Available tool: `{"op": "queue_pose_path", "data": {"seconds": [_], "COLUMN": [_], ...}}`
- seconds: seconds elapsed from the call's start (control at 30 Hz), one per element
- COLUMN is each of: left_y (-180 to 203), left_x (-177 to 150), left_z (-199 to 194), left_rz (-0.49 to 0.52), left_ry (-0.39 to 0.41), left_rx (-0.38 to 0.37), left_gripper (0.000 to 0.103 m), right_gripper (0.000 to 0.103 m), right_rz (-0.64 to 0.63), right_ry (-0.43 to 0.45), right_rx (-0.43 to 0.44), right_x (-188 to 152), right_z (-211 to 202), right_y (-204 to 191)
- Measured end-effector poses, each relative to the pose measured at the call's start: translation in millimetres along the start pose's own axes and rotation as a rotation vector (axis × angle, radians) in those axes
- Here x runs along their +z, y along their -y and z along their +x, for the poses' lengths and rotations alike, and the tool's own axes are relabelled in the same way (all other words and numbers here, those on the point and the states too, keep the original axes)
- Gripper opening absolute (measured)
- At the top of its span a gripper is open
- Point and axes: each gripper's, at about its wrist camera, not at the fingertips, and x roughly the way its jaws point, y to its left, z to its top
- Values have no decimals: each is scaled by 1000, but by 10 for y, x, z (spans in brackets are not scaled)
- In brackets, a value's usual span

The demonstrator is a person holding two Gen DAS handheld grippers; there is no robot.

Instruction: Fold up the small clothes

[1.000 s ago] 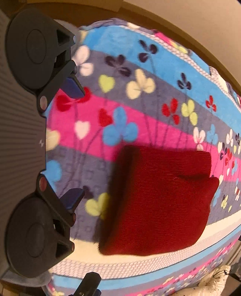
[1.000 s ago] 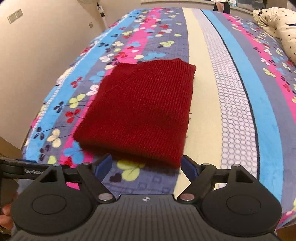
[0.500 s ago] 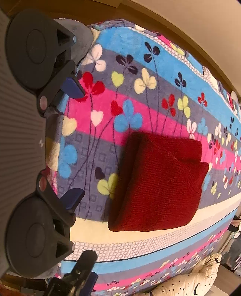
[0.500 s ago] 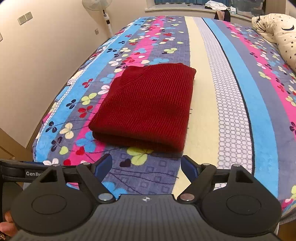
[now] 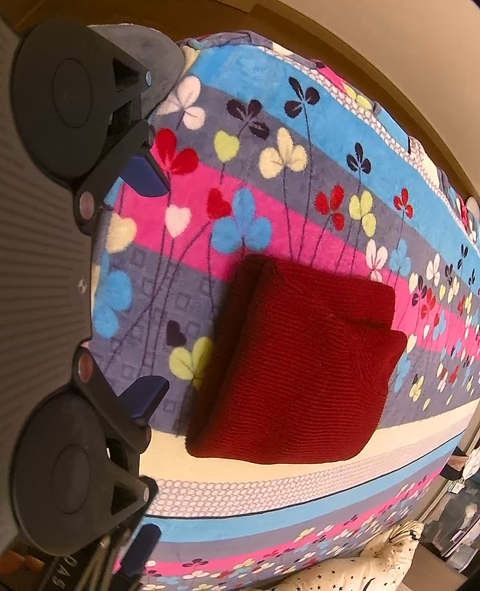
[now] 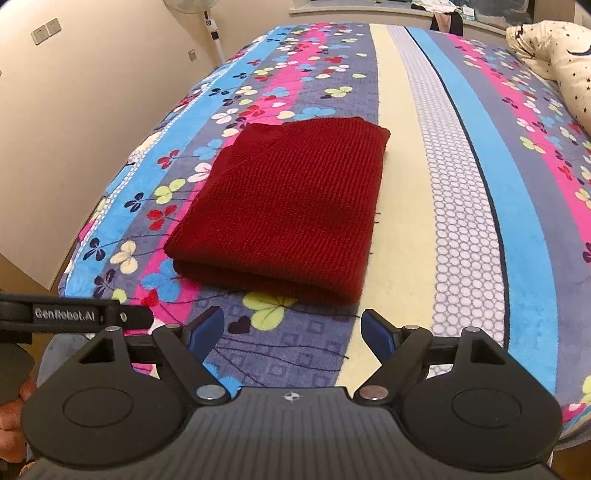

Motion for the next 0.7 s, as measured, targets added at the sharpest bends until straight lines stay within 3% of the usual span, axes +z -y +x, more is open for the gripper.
{"op": "queue_pose_path", "data": {"seconds": [0.47, 0.7], "left_y": [213, 167], "left_x": [366, 607], "left_z": [400, 616], "left_rz": [-61, -235], "left_ry": [-41, -43], "left_rx": [5, -6], "left_gripper": [103, 103], "right_gripper": [82, 82], "right_rz": [35, 123], "right_ry": [-88, -125], "right_rx": [1, 37], "right_x": [190, 398], "right_z": [448, 710], "right_y": [202, 547]}}
